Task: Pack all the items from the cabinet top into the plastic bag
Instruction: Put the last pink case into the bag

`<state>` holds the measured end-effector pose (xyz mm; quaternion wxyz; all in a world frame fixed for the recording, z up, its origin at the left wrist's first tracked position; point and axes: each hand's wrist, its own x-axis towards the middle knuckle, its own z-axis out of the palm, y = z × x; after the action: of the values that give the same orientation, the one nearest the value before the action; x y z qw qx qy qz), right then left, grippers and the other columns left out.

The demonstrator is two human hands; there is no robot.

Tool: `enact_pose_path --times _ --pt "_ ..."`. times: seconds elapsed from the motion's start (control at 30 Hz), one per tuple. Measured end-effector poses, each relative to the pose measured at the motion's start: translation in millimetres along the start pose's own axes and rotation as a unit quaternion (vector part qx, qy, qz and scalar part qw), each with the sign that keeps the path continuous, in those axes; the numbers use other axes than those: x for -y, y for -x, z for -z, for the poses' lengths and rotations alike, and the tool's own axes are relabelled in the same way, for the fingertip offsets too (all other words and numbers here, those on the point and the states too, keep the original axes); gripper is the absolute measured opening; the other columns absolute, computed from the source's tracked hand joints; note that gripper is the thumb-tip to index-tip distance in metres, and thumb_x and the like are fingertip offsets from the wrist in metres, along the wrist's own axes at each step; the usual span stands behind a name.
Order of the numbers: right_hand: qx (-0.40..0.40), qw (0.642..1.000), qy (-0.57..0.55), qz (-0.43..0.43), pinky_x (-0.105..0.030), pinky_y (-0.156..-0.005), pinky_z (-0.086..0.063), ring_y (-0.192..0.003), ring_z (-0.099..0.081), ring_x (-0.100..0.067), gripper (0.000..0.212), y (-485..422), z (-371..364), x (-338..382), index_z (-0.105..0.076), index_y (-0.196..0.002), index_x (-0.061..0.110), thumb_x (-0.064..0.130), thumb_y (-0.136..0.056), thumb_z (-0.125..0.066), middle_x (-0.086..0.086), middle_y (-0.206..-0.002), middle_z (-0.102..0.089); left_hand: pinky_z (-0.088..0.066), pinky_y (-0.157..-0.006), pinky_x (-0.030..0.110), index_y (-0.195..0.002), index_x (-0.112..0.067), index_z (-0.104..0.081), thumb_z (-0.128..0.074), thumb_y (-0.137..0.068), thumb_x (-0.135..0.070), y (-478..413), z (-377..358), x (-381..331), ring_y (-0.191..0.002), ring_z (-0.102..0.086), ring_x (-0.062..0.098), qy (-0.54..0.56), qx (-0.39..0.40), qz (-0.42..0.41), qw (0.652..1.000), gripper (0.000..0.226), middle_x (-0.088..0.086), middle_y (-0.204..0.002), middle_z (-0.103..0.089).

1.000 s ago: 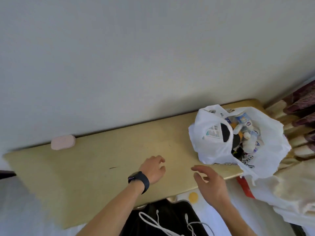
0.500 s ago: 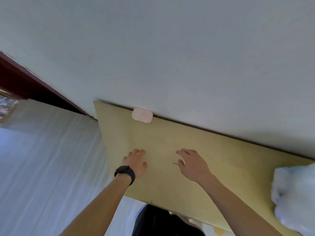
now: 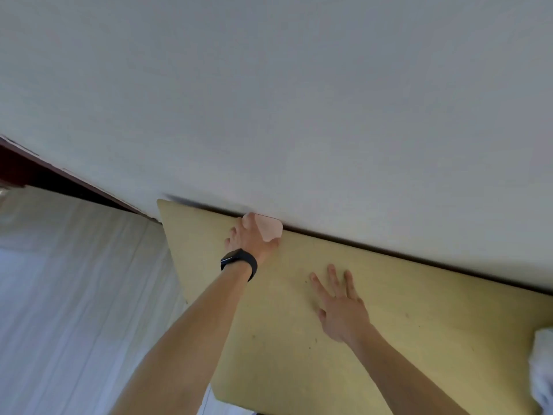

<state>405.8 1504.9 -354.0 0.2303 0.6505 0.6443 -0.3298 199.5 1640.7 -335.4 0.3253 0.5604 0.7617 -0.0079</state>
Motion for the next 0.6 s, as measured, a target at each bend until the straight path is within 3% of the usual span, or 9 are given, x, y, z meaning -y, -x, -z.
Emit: enact_pose_path --times 0.17,0.33,0.43,0.5,0.53,0.6 --pt "-0.015 1.000 0.008 0.010 -0.058 -0.117 -0.018 -0.145 0.032 -0.031 0.079 -2 -8 -4 0.023 -0.146 0.050 0.035 -0.101 -0.040 0.007 -0.154 0.042 -0.042 -0.088 0.043 -0.129 -0.023 -0.032 -0.062 -0.067 -0.058 -9 -23 -5 -0.114 -0.043 0.033 -0.022 -0.054 -0.005 0.998 0.077 0.009 -0.126 -0.044" --pt "-0.014 1.000 -0.002 0.013 -0.063 -0.114 -0.016 -0.144 0.033 -0.030 0.082 0 -8 -9 0.021 -0.145 0.052 0.038 -0.099 -0.045 0.009 -0.154 0.041 -0.043 -0.093 0.042 -0.131 -0.025 -0.030 -0.068 -0.065 -0.056 32 -37 3 -0.116 -0.042 0.032 -0.055 -0.006 -0.023 0.998 0.082 0.009 -0.132 -0.041" --pt "-0.005 0.999 -0.033 0.011 -0.060 -0.116 -0.015 -0.146 0.029 -0.027 0.073 -3 1 -6 0.012 -0.150 0.049 0.039 -0.101 -0.041 0.009 -0.156 0.035 -0.044 -0.093 0.041 -0.134 -0.028 -0.029 -0.067 -0.063 -0.063 67 -46 8 -0.118 -0.042 0.031 -0.014 0.036 0.001 0.999 0.088 0.008 -0.134 -0.042" --pt "0.000 0.994 -0.105 0.022 -0.046 -0.120 -0.017 -0.152 0.006 -0.026 0.056 5 18 -5 -0.014 -0.156 0.037 0.038 -0.103 -0.033 -0.001 -0.166 0.008 -0.043 -0.095 0.041 -0.138 -0.029 -0.025 -0.067 -0.063 -0.066 95 -52 3 -0.120 -0.042 0.030 0.032 0.077 0.000 0.997 0.094 0.008 -0.138 -0.042" --pt "0.000 0.984 -0.178 0.018 -0.038 -0.117 -0.026 -0.150 -0.018 -0.027 0.049 12 25 -6 -0.033 -0.152 0.029 0.037 -0.103 -0.031 -0.006 -0.164 -0.019 -0.043 -0.097 0.040 -0.140 -0.029 -0.023 -0.067 -0.063 -0.065 109 -54 -2 -0.121 -0.042 0.029 0.043 0.095 -0.015 0.994 0.095 0.008 -0.139 -0.042" --pt "-0.003 0.928 -0.372 -0.022 -0.035 -0.097 -0.047 -0.115 -0.058 -0.025 0.043 39 35 -13 -0.064 -0.123 0.025 0.042 -0.101 -0.031 -0.001 -0.127 -0.063 -0.043 -0.099 0.040 -0.143 -0.029 -0.019 -0.067 -0.064 -0.064 140 -58 -17 -0.124 -0.041 0.027 0.045 0.113 -0.058 0.991 0.098 0.006 -0.142 -0.041"
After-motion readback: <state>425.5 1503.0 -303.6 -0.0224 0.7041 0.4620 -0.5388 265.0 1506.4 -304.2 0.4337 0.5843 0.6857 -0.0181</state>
